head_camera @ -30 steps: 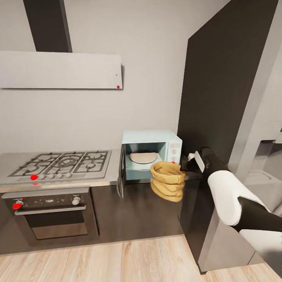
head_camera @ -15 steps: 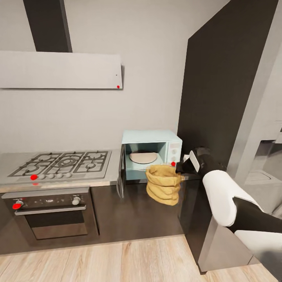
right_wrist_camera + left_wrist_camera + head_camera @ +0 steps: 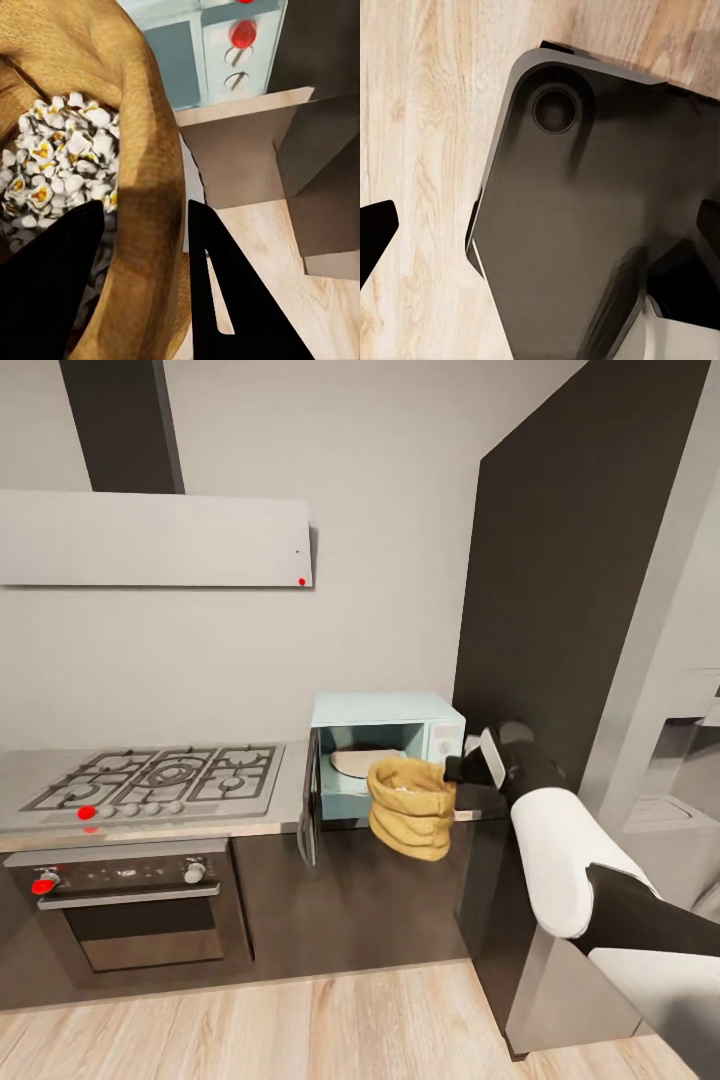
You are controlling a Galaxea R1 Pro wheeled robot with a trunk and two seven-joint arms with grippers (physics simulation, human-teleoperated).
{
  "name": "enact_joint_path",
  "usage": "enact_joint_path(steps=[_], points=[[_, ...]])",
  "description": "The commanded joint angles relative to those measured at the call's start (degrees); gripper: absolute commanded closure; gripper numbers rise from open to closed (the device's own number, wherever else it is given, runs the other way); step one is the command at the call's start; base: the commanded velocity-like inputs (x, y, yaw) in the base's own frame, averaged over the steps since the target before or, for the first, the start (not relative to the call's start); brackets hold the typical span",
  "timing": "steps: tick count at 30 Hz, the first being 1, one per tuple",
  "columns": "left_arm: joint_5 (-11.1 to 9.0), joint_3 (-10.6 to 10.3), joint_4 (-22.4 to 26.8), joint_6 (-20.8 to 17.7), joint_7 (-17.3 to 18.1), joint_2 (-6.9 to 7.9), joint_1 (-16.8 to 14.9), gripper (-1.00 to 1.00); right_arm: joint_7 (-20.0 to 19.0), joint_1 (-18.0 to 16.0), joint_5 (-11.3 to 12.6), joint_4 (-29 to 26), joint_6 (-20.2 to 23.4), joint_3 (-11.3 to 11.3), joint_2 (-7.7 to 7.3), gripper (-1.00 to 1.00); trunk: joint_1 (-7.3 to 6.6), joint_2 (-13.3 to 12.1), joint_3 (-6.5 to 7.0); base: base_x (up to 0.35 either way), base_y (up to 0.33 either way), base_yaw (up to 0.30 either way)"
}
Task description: In the kitchen, take the popcorn bag from the countertop, put it into the microwave, and heat it until the popcorn is cooked so the cooked popcorn ends up inside the bag.
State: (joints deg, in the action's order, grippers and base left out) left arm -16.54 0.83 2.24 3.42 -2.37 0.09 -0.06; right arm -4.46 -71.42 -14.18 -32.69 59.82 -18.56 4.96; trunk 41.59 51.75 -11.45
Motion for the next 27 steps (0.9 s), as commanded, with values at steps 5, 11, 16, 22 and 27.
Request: enact_joint_path(steps=[5, 11, 16, 22, 27], points=[[-0.13, -0.03, 0.05, 0.1, -0.01, -0.01, -0.01, -1.0, -0.53, -1.59, -0.04, -0.09, 0.18, -0.57, 0.28, 1.0, 0.01, 0.05, -0.08, 0.021, 0.0, 0.0], [-0.07, -0.09, 0.05, 0.1, 0.17, -0.01, -0.01, -1.0, -0.62, -1.61, 0.03, -0.09, 0.18, -0.77, 0.4, 1.0, 0.01, 0.05, -0.08, 0.287, 0.0, 0.0], [-0.07, -0.1, 0.05, 0.1, 0.17, -0.01, -0.02, -1.0, -0.64, -1.62, 0.03, -0.09, 0.18, -0.86, 0.4, 1.0, 0.01, 0.05, -0.08, 0.321, 0.0, 0.0], [-0.11, -0.05, 0.05, 0.1, 0.15, -0.01, 0.0, -1.0, -0.64, -1.62, 0.02, -0.09, 0.18, -0.75, 1.5, 1.0, 0.01, 0.05, -0.08, 0.295, 0.0, 0.0], [-0.21, 0.04, 0.05, 0.1, 0.09, -0.01, 0.02, -1.0, -0.64, -1.62, -0.05, -0.09, 0.18, -0.56, 2.11, 1.0, 0.01, 0.05, -0.08, 0.055, 0.147, 0.0]])
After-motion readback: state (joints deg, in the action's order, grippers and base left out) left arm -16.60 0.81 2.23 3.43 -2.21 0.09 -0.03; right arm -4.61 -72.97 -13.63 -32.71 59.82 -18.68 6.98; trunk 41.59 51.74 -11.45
